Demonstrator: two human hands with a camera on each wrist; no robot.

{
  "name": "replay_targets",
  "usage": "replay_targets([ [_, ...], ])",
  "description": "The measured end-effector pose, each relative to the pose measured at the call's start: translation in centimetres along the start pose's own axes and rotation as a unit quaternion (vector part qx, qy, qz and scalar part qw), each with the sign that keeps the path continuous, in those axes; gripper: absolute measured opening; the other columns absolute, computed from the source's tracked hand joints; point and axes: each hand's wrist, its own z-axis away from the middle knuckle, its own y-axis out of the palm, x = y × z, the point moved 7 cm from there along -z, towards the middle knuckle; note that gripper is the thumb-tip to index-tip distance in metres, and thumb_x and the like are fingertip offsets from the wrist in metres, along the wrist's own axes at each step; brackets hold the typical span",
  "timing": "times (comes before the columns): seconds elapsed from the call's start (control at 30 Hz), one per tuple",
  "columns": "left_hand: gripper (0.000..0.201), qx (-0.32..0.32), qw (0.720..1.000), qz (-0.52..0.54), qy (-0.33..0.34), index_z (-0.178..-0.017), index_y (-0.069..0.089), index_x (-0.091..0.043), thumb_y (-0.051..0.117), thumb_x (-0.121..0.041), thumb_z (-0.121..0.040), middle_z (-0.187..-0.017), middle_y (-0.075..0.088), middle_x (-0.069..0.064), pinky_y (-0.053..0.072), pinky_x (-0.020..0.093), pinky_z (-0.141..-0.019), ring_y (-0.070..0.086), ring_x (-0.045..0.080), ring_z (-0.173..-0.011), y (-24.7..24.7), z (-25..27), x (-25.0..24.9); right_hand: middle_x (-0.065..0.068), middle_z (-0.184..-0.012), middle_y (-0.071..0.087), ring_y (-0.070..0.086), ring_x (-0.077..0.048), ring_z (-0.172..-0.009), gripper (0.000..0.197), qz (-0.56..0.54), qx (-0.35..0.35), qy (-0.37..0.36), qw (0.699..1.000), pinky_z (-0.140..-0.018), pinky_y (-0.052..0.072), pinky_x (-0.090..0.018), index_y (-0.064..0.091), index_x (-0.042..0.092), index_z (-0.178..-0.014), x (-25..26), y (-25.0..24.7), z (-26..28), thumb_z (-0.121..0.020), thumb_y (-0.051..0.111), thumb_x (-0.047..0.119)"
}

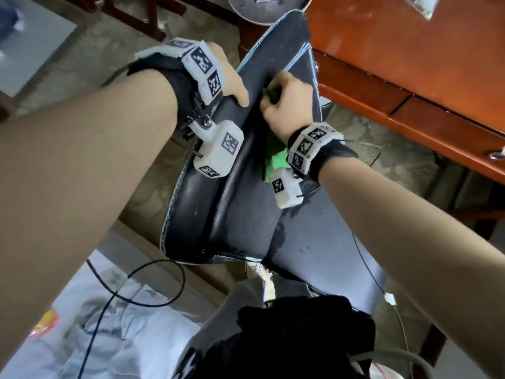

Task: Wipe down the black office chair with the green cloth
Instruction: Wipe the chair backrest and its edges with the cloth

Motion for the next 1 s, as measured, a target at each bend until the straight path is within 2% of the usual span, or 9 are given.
replay_targets([
  [0.17, 0.054, -0.002, 1.0, 0.026, -0.012, -0.079, 0.066, -0.004, 0.085, -0.05, -0.059, -0.083, 0.072, 0.016, 0.056, 0.041, -0.078, 0.07, 0.031, -0.077, 0.0, -0.3, -0.1, -0.012, -0.11, 0.066, 0.057, -0.032, -0.107, 0.026, 0.079, -0.026, 0.071, 0.994, -0.087, 0.037, -0.03, 0.063, 0.009, -0.105, -2.4, -3.2, -6.1, -0.083, 0.052, 0.019],
  [0.23, 0.056, 0.008, 1.0, 0.02, -0.01, -0.078, 0.064, -0.005, 0.085, -0.052, -0.056, -0.083, 0.072, 0.015, 0.058, 0.043, -0.08, 0.071, 0.032, -0.078, -0.2, -0.6, -0.2, -0.013, -0.113, 0.064, 0.054, -0.032, -0.11, 0.027, 0.091, -0.013, 0.074, 0.993, -0.09, 0.036, -0.031, 0.063, 0.01, -0.106, -2.7, -3.6, -6.9, -0.084, 0.052, 0.02],
  [0.33, 0.061, 0.016, 0.999, 0.035, -0.008, -0.079, 0.057, -0.007, 0.084, -0.057, -0.059, -0.079, 0.063, 0.01, 0.051, 0.034, -0.072, 0.061, 0.028, -0.071, -0.6, -1.2, -1.1, -0.01, -0.098, 0.069, 0.061, -0.029, -0.095, 0.02, 0.069, -0.008, 0.03, 0.997, -0.079, 0.037, -0.023, 0.066, 0.01, -0.096, -2.1, -3.1, -5.5, -0.08, 0.056, 0.019],
  [0.43, 0.068, -0.016, 0.999, 0.047, -0.009, -0.078, 0.06, -0.01, 0.08, -0.065, -0.044, -0.082, 0.068, 0.012, 0.057, 0.043, -0.082, 0.068, 0.031, -0.077, -1.1, -2.3, -2.8, 0.0, -0.074, 0.063, 0.059, -0.023, -0.071, 0.012, 0.005, 0.018, -0.023, 1.0, -0.066, 0.037, -0.022, 0.064, 0.01, -0.084, -1.1, -1.8, -2.3, -0.076, 0.061, 0.017],
  [0.57, 0.052, -0.026, 0.997, 0.075, -0.001, -0.113, 0.066, -0.006, 0.077, -0.041, -0.077, -0.117, 0.068, 0.017, 0.046, 0.033, -0.081, 0.065, 0.038, -0.108, -0.6, -3.5, -4.0, 0.0, -0.072, 0.064, 0.054, -0.018, -0.067, 0.01, -0.026, 0.038, -0.042, 0.998, -0.062, 0.035, -0.021, 0.063, 0.009, -0.085, -0.7, -1.0, -1.3, -0.077, 0.061, 0.015],
  [0.67, 0.069, -0.02, 0.997, 0.066, -0.027, -0.085, 0.066, -0.007, 0.082, -0.055, -0.039, -0.093, 0.072, 0.017, 0.054, 0.05, -0.088, 0.07, 0.039, -0.088, -0.6, -3.0, -3.9, -0.003, -0.081, 0.068, 0.06, -0.023, -0.077, 0.014, -0.001, 0.02, -0.019, 1.0, -0.067, 0.033, -0.021, 0.063, 0.011, -0.089, -1.4, -1.1, -3.5, -0.078, 0.06, 0.018],
  [0.73, 0.073, -0.026, 0.997, 0.068, -0.036, -0.077, 0.064, -0.008, 0.079, -0.056, -0.024, -0.086, 0.072, 0.018, 0.054, 0.06, -0.086, 0.07, 0.041, -0.084, -0.7, -3.3, -3.9, -0.007, -0.09, 0.07, 0.062, -0.026, -0.086, 0.018, 0.021, -0.004, 0.003, 1.0, -0.07, 0.033, -0.022, 0.064, 0.011, -0.094, -2.1, -1.6, -5.4, -0.079, 0.058, 0.019],
  [0.87, 0.054, -0.007, 0.998, 0.063, -0.012, -0.082, 0.066, -0.003, 0.084, -0.046, -0.056, -0.09, 0.073, 0.018, 0.057, 0.053, -0.087, 0.071, 0.033, -0.086, -0.5, -3.6, -4.1, -0.012, -0.114, 0.063, 0.054, -0.03, -0.11, 0.025, 0.07, -0.025, 0.083, 0.994, -0.088, 0.037, -0.028, 0.062, 0.012, -0.107, -4.3, -3.4, -9.5, -0.085, 0.052, 0.019],
  [1.0, 0.061, -0.019, 0.998, 0.064, -0.022, -0.09, 0.068, -0.003, 0.084, -0.048, -0.051, -0.098, 0.073, 0.017, 0.055, 0.046, -0.089, 0.07, 0.036, -0.092, -0.5, -4.3, -3.7, -0.012, -0.116, 0.06, 0.051, -0.03, -0.113, 0.018, 0.062, -0.021, 0.109, 0.992, -0.088, 0.035, -0.026, 0.057, 0.021, -0.1, -5.1, -3.8, -11.2, -0.085, 0.048, 0.018],
])
